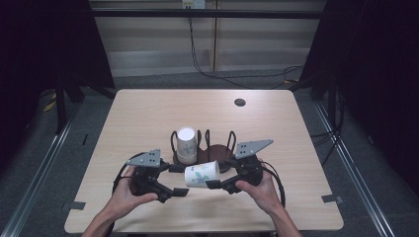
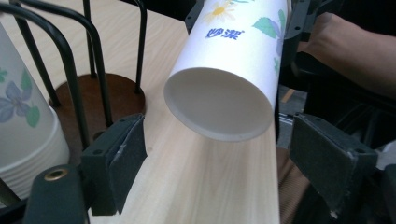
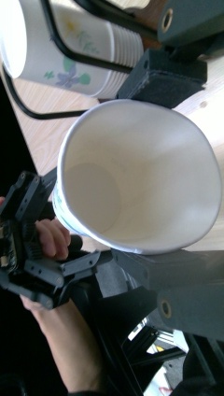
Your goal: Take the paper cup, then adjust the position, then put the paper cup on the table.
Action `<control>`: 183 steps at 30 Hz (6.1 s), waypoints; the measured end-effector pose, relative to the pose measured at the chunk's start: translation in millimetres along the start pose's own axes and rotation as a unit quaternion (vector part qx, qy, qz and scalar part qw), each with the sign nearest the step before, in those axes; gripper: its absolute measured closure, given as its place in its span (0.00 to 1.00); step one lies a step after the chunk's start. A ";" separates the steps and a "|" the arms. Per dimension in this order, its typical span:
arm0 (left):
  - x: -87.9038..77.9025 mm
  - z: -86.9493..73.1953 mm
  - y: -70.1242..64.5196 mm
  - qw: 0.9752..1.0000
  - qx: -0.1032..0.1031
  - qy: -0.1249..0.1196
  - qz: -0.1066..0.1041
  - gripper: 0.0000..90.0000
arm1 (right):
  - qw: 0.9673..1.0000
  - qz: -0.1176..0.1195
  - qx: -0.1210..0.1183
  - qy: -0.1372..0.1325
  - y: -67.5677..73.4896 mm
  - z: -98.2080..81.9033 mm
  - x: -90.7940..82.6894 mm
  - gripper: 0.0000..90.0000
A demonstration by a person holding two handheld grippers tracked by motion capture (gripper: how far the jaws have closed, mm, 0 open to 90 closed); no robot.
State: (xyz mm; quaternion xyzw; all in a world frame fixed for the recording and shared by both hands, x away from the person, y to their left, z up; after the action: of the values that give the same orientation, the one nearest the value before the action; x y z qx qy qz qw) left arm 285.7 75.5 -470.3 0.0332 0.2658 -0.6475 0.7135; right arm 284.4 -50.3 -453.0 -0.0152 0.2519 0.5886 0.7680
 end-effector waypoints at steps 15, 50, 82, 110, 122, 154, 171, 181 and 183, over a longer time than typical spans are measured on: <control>-2.7 -6.4 17.7 0.999 -0.003 0.007 0.041 0.18 | 0.999 -0.028 0.019 0.016 -9.7 -5.4 -9.5 0.34; -17.9 -5.6 36.7 0.996 0.004 -0.016 0.085 0.18 | 0.991 -0.088 0.062 0.078 -33.3 -38.4 -64.4 0.34; -46.2 -29.9 38.4 0.993 0.016 0.014 0.112 0.18 | 0.961 -0.206 0.087 0.160 -95.6 -39.1 -110.1 0.34; -51.4 -37.0 42.2 0.992 0.001 0.011 0.129 0.18 | 0.918 -0.259 0.129 0.271 -150.9 -33.3 -114.1 0.31; -52.3 -34.8 42.5 0.991 0.004 0.003 0.131 0.18 | 0.900 -0.270 0.141 0.311 -169.7 -40.0 -108.7 0.30; -54.6 -38.9 43.6 0.991 0.003 0.011 0.131 0.18 | 0.873 -0.302 0.147 0.354 -195.7 -56.8 -94.2 0.24; -56.2 -40.2 42.3 0.991 0.009 0.010 0.131 0.18 | 0.889 -0.310 0.159 0.298 -204.2 -53.1 -85.2 0.21; -56.1 -41.5 43.2 0.991 0.006 0.011 0.130 0.18 | 0.893 -0.312 0.160 0.282 -204.5 -50.2 -83.6 0.18; -55.4 -41.7 42.4 0.992 0.003 0.011 0.129 0.18 | 0.895 -0.311 0.160 0.276 -204.1 -48.3 -82.7 0.17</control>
State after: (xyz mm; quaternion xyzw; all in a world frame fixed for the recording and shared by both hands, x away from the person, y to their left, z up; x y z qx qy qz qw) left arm 310.5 148.8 -495.2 0.0758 0.2652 -0.5506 0.7879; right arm 437.8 -202.4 -517.5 -0.1313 0.5270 0.2438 0.8035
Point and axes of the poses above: each handheld gripper's, and its own axes: x roughly forward along the jaws, z roughly out of its top, y roughly to its left, the point moved 10 cm from there along x, roughly forward along the jaws, and after that the axes turned 2 degrees about -x, right-handed, at the moved point
